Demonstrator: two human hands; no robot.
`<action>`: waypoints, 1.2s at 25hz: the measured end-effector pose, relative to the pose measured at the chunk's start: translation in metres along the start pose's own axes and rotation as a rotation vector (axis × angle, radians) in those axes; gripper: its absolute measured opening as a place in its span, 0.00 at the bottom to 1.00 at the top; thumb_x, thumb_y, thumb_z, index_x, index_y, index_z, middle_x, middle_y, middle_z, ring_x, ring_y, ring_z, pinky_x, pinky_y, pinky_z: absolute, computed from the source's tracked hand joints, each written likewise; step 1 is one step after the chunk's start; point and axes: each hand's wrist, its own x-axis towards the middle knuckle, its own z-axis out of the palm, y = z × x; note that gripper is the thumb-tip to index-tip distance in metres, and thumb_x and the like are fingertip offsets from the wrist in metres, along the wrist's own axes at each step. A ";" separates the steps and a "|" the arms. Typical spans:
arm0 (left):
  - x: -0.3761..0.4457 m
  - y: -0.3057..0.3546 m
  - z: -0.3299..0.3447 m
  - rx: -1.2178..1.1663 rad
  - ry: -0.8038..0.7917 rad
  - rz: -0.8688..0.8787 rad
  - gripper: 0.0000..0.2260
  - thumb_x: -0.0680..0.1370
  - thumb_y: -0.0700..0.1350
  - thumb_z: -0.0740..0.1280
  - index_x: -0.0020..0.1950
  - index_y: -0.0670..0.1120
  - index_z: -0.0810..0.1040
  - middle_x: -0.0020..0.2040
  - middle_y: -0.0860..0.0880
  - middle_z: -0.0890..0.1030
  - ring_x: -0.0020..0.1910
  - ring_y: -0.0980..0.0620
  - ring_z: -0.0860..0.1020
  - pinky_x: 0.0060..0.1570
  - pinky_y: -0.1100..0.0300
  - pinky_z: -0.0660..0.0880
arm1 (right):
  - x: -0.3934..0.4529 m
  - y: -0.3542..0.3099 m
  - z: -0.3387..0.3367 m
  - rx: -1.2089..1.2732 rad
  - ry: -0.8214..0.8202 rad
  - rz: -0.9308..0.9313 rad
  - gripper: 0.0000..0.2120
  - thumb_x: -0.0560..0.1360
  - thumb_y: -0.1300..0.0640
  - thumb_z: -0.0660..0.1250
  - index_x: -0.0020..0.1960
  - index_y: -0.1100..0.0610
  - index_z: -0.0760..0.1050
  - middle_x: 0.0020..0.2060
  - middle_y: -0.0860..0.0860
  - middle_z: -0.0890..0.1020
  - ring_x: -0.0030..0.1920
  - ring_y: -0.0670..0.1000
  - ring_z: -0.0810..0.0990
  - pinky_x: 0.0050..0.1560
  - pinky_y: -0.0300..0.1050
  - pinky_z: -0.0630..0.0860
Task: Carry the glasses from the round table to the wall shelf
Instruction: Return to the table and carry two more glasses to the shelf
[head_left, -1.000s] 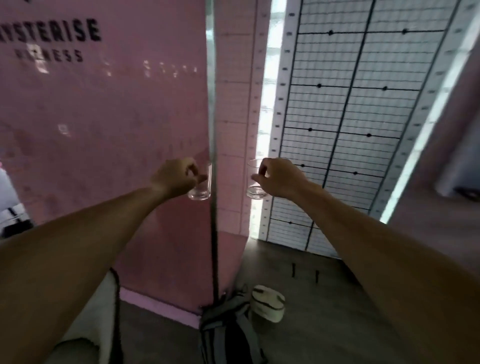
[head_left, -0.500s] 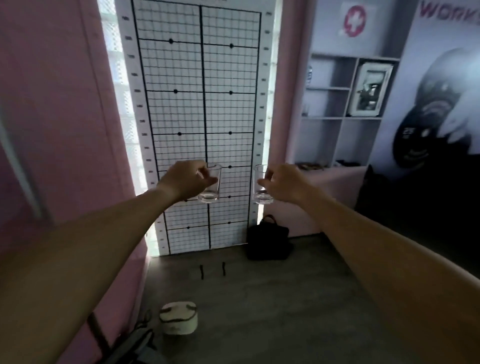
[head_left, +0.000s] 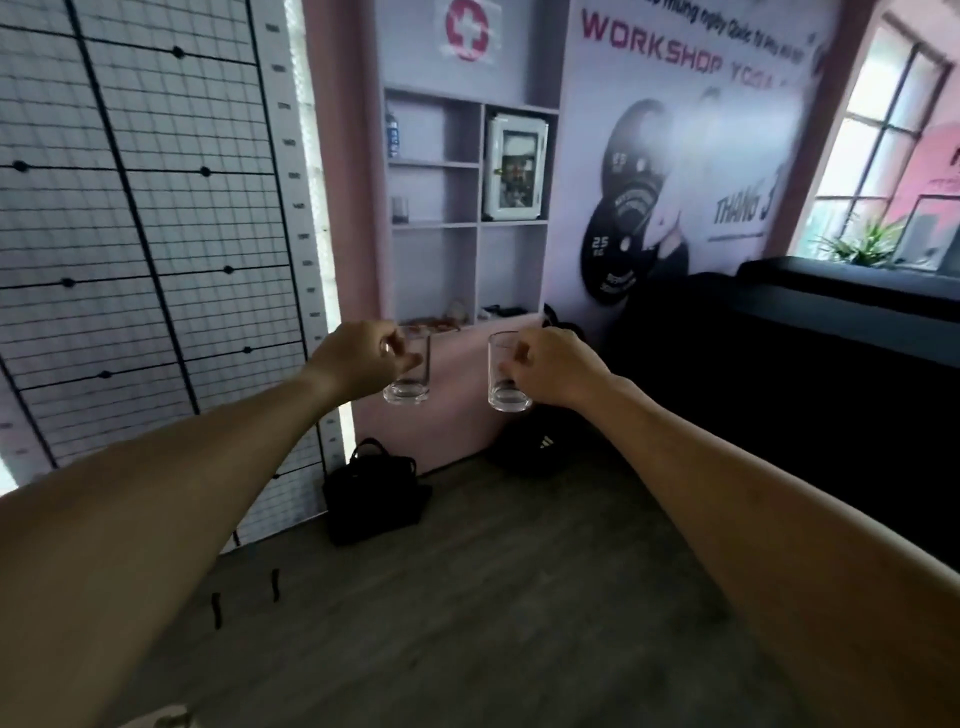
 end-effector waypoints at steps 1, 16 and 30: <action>0.012 0.017 0.016 -0.023 -0.020 0.003 0.09 0.72 0.55 0.73 0.40 0.52 0.77 0.39 0.52 0.80 0.44 0.48 0.78 0.42 0.58 0.71 | -0.003 0.022 -0.008 -0.011 -0.002 0.037 0.09 0.74 0.47 0.65 0.40 0.52 0.76 0.46 0.54 0.84 0.49 0.58 0.82 0.45 0.47 0.75; 0.218 0.158 0.217 -0.175 -0.146 0.248 0.12 0.69 0.59 0.72 0.37 0.53 0.77 0.36 0.57 0.79 0.37 0.57 0.77 0.38 0.59 0.70 | 0.044 0.257 -0.062 -0.074 0.111 0.336 0.13 0.74 0.46 0.67 0.48 0.55 0.79 0.50 0.54 0.82 0.50 0.57 0.80 0.52 0.53 0.78; 0.476 0.106 0.323 -0.152 -0.149 0.222 0.09 0.72 0.56 0.72 0.41 0.53 0.78 0.42 0.50 0.81 0.44 0.48 0.79 0.41 0.58 0.69 | 0.302 0.387 -0.013 -0.087 0.092 0.305 0.10 0.74 0.47 0.66 0.46 0.54 0.78 0.49 0.55 0.83 0.49 0.57 0.81 0.51 0.53 0.78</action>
